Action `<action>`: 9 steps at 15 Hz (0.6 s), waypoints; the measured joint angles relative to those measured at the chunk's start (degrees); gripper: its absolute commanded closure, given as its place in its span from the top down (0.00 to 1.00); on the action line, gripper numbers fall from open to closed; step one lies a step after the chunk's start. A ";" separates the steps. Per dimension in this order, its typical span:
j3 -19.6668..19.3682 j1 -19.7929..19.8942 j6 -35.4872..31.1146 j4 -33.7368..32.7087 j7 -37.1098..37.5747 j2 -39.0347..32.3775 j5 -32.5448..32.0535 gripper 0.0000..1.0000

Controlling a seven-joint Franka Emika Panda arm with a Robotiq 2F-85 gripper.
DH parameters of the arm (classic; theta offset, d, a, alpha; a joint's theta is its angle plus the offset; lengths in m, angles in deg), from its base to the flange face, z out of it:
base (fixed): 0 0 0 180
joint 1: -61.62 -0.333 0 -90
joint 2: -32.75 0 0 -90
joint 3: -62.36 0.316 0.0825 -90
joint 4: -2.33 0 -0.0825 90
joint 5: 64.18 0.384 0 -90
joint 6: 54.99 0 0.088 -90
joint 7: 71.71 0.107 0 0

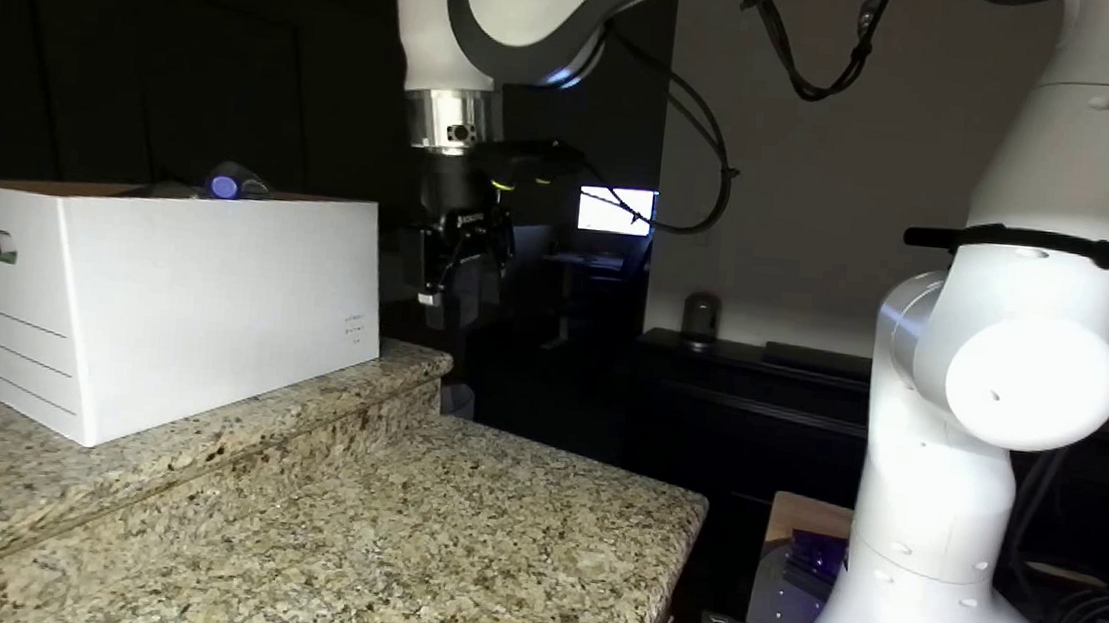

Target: Put the left and right bottles in the box

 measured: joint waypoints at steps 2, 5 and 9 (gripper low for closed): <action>-0.14 0.05 3.74 -0.95 -2.59 1.05 0.00 1.00; -0.45 0.09 6.72 -1.56 -4.31 2.77 0.00 1.00; -1.73 0.17 7.15 -1.44 -5.40 5.35 1.15 1.00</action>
